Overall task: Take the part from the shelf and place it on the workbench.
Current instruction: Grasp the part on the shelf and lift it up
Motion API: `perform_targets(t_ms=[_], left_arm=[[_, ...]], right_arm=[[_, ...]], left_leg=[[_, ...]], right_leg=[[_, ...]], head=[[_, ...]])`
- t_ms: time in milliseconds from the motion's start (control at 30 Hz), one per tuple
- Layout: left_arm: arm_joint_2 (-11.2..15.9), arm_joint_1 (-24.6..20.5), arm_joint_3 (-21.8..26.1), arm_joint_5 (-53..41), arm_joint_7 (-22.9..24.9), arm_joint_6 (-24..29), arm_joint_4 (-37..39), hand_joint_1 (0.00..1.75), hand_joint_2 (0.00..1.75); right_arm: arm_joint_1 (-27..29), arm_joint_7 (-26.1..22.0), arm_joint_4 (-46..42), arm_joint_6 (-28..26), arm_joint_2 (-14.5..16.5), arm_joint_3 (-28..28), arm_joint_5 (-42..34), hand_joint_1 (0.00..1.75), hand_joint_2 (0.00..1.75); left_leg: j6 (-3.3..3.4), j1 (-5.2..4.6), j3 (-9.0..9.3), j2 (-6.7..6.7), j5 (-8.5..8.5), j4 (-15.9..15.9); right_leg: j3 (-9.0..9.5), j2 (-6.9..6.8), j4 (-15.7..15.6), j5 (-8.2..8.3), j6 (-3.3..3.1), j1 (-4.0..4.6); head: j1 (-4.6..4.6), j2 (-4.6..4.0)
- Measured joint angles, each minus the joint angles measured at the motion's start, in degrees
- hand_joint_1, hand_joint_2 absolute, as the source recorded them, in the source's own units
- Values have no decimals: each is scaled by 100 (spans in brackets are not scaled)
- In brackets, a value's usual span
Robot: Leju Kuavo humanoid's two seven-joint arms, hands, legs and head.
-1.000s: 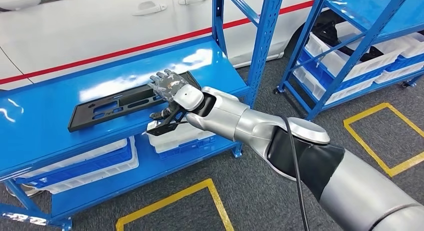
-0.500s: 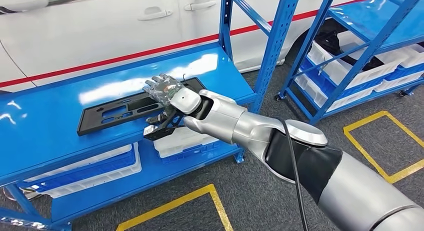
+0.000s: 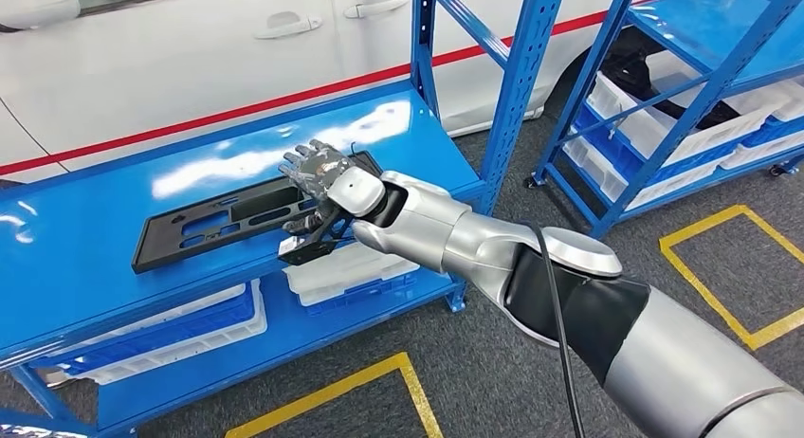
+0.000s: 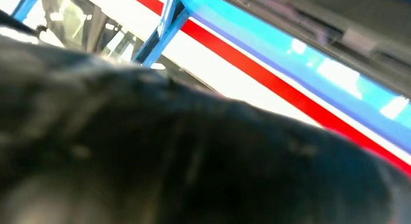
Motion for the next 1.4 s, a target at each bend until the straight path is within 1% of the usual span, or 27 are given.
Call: perform_targets(t_ms=[100,133,167,200,233,300,333,433,500,567,633,667,700,733,767,833,867,933,1000,1067,1133,1167,1200,1233,1300,1333,1400], left_arm=[[-3,-8,0,-1,0,-1,0,0,0],[-3,-4,0,-2,1,-1,0,0,0],[-2,1,0,-2,1,-1,0,0,0],[-1,7,0,-4,2,0,0,0,0],[0,11,0,-8,2,1,0,0,0],[1,5,0,-15,2,2,0,0,0],[1,0,0,-17,3,1,0,0,0],[1,-4,0,-20,4,0,0,0,0],[0,2,0,-26,2,0,0,0,0],[-1,0,1,-32,1,0,0,0,0],[0,-9,5,-34,2,-1,0,0,0],[1,-9,8,-34,2,-2,0,0,0],[1,-8,13,-33,2,-4,0,0,0],[1,-5,16,-31,4,-7,0,0,0],[-1,-3,21,-26,7,-10,0,0,0],[-6,-6,27,-17,17,-15,0,0,0],[-8,-8,31,-15,25,-16,0,0,0],[-10,-12,37,-17,43,-18,0,0,0],[-8,-6,41,-23,53,-18,0,0,0],[-9,-4,44,-32,54,-19,0,0,0],[-13,-11,45,-34,54,-19,0,0,0],[-12,-10,48,-35,55,-17,0,0,0],[-12,-7,52,-36,56,-16,0,0,0],[-11,-4,58,-39,59,-13,0,0,0],[-9,-2,74,-47,66,-8,0,0,0],[-8,-4,84,-52,68,-7,0,0,0],[-9,-9,107,-57,74,-7,0,0,0]], right_arm=[[27,-5,3,-2,19,0,0,0,0],[48,-6,6,-3,21,0,0,0,0],[65,-6,10,-4,21,0,0,0,0],[75,-6,15,-6,21,0,0,0,0],[79,-6,19,-7,21,0,0,0,0],[76,-6,25,-14,25,0,0,0,0],[75,-7,29,-18,27,0,0,0,0],[80,-9,36,-30,32,0,-2,0,0],[76,-10,38,-37,33,0,-2,0,0],[73,-10,44,-46,33,0,-2,0,0],[98,-11,57,-53,32,0,-2,0,0],[118,-14,65,-54,32,0,-3,0,0],[134,-17,72,-56,32,0,-4,0,0],[141,-20,78,-60,32,0,-8,0,0],[142,-22,81,-64,31,0,-13,0,0],[141,-26,87,-81,31,0,-27,0,0],[148,-31,89,-91,32,0,-34,0,0],[178,-40,98,-109,34,0,-51,0,0],[211,-43,117,-126,27,0,-67,0,0],[237,-52,134,-159,21,0,-83,0,0],[294,-68,145,-193,22,0,-101,0,0],[336,-73,153,-204,23,0,-108,0,0],[376,-79,163,-209,22,0,-113,0,0],[407,-82,172,-212,22,-1,-115,0,0],[437,-81,185,-224,22,-2,-117,0,0],[441,-75,190,-234,22,-2,-118,0,0],[458,-63,207,-254,21,-2,-118,0,0]], left_leg=[[-79,33,-576,3,-352,1009],[-91,37,-713,4,-328,1170],[-94,40,-757,4,-199,1137],[-86,41,-686,5,27,882],[-67,42,-539,5,285,478],[-18,16,-249,2,565,-178],[5,3,-183,-1,585,-326],[65,-8,-158,-7,538,-376],[128,15,-105,0,542,-437],[201,29,-49,8,536,-485],[251,15,-32,10,508,-477],[260,9,-26,9,489,-466],[262,4,-17,5,467,-449],[256,3,-6,-1,440,-424],[244,3,6,-9,404,-392],[200,-16,9,-21,335,-325],[174,-25,4,-22,312,-303],[122,-30,2,-20,298,-300],[65,-21,-5,-13,240,-260],[-1,-3,-179,-5,-1,141],[-59,22,-544,-2,-312,873],[-76,32,-700,-1,-377,1144],[-85,38,-770,-1,-331,1223],[-86,44,-725,0,-172,1073],[-64,47,-394,-2,252,325],[-43,36,-229,-6,384,-28],[3,10,-83,-16,427,-329]], right_leg=[[58,5,-12,-39,-36,1],[78,7,-8,-62,-35,2],[108,8,-6,-89,-30,3],[148,10,-4,-119,-20,3],[191,10,-6,-152,-5,3],[239,15,-5,-204,39,22],[242,17,-9,-216,63,31],[253,19,-40,-226,134,38],[229,9,56,-309,180,35],[-20,3,564,-562,200,30],[-462,4,1327,-835,210,23],[-627,3,1558,-859,215,18],[-695,2,1584,-766,214,15],[-647,1,1385,-575,205,14],[-506,0,1010,-325,184,16],[-220,-1,354,-41,139,43],[-141,2,179,-3,122,56],[-107,12,114,-29,94,69],[-65,14,61,-16,40,38],[-13,12,7,-5,-10,2],[6,14,1,-19,-32,2],[14,14,4,-29,-35,4],[24,15,6,-41,-31,5],[40,18,8,-54,-23,4],[79,24,15,-89,8,7],[88,29,21,-105,30,15],[89,33,17,-115,82,27]], head=[[-1,0],[-2,0],[-2,0],[-2,0],[-1,0],[0,0],[0,0],[0,0],[2,0],[3,0],[3,0],[3,0],[3,0],[3,0],[4,0],[3,0],[2,0],[2,0],[1,0],[-1,0],[0,0],[0,0],[0,0],[0,0],[0,0],[1,0],[2,0]])
